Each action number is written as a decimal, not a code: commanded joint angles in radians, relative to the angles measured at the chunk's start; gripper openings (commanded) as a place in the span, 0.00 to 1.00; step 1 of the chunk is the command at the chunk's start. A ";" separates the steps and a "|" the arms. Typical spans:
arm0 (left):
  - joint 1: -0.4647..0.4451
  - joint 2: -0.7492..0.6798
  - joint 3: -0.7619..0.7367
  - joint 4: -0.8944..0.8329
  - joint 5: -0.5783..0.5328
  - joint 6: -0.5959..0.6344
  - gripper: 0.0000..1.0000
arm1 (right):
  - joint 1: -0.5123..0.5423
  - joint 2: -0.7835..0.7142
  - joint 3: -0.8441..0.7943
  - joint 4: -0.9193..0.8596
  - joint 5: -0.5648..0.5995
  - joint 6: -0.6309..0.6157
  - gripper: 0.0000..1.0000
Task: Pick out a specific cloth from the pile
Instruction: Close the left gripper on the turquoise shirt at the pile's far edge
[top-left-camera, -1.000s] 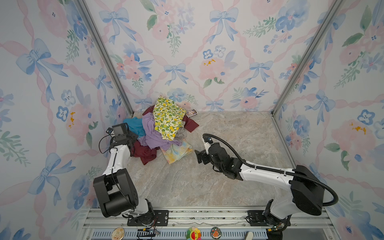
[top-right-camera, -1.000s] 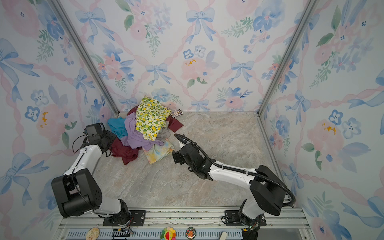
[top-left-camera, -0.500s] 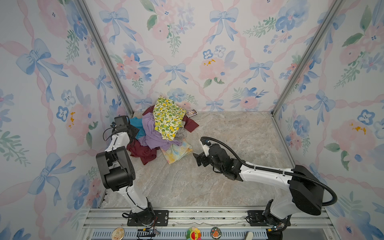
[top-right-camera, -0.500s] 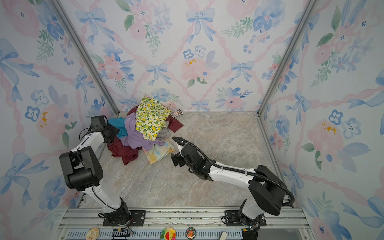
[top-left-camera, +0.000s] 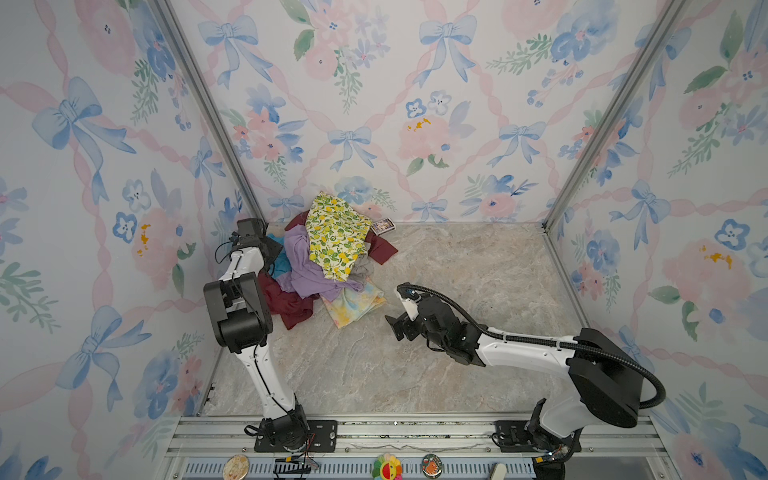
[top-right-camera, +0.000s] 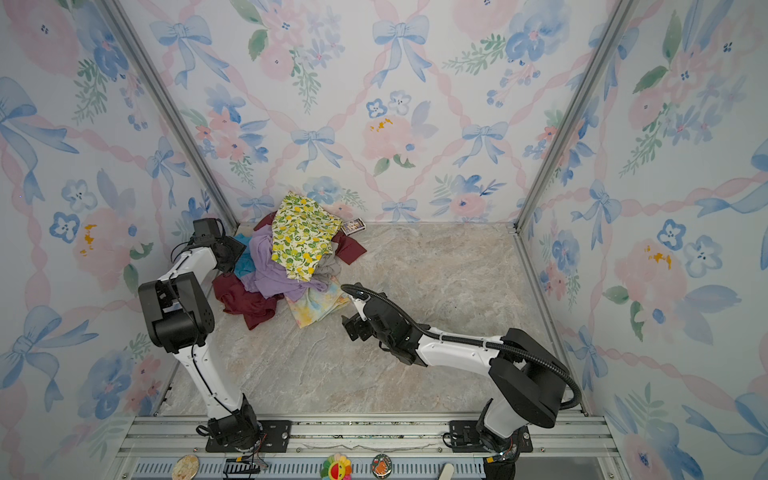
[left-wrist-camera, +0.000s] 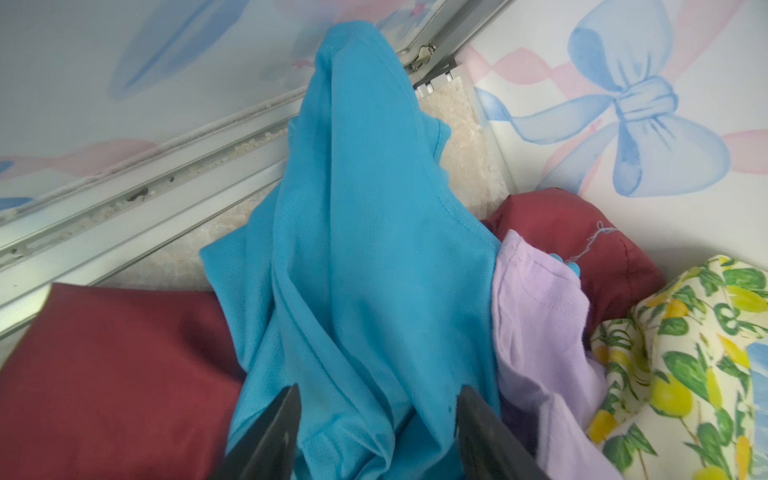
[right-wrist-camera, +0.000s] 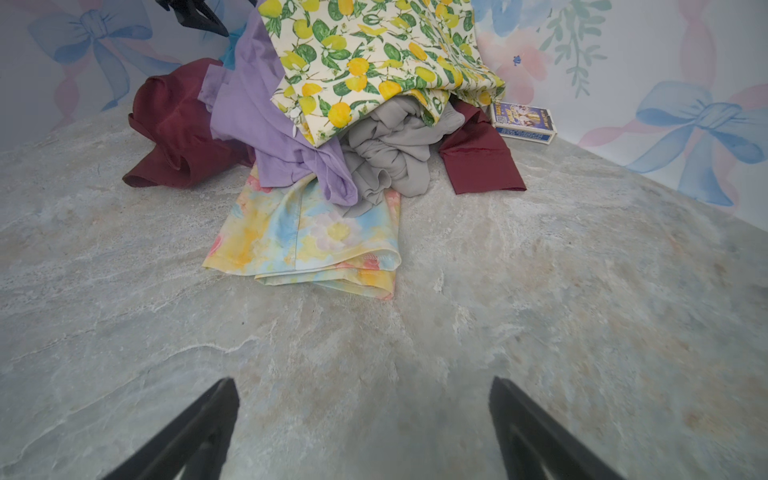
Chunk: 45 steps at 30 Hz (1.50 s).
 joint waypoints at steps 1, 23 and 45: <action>-0.007 0.050 0.050 -0.053 -0.019 0.005 0.62 | 0.012 -0.013 -0.016 0.058 -0.051 -0.063 0.97; -0.020 0.172 0.188 -0.085 -0.087 -0.009 0.00 | 0.033 0.028 -0.016 0.101 -0.073 -0.087 0.97; -0.061 -0.051 0.271 -0.083 -0.121 0.004 0.00 | 0.058 0.005 0.060 0.037 -0.081 0.008 0.97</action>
